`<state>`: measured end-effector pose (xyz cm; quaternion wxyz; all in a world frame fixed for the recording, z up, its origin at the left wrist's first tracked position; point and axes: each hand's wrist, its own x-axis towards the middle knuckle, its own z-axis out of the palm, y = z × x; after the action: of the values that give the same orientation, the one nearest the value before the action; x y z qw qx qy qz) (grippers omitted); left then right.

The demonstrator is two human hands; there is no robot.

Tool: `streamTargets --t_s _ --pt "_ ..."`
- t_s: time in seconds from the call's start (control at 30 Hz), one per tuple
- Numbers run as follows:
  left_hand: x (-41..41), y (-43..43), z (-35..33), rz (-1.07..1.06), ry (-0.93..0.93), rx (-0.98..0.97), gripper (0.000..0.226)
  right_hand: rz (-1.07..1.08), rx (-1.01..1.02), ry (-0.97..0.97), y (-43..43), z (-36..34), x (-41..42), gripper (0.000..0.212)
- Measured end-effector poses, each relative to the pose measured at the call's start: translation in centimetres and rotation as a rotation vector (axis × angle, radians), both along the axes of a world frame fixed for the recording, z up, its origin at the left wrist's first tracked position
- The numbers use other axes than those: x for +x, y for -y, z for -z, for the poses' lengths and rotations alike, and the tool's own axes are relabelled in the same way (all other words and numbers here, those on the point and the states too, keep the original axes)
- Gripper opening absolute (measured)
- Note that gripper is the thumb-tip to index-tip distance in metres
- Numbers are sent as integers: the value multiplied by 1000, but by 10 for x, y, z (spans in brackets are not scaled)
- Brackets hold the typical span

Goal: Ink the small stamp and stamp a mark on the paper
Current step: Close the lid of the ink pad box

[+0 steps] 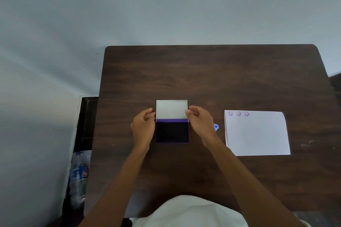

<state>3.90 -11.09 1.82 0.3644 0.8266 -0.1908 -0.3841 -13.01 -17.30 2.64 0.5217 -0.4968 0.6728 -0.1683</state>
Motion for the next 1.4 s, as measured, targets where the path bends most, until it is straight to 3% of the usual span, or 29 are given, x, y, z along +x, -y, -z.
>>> streamTargets --t_s 0.43,0.63,1.07,1.4 --pt "5 -7 -9 64 -115 -81 38 22 37 113 -8 -16 -10 39" --pt "5 -37 -9 220 -48 -100 49 -32 -38 92 -32 -25 -27 28" --pt "-12 -73 -1 320 109 -11 61 -31 -12 41 -80 -7 -32 30" --pt "-17 -73 -3 342 134 -20 54 -91 -106 -90 -84 5 -29 34"
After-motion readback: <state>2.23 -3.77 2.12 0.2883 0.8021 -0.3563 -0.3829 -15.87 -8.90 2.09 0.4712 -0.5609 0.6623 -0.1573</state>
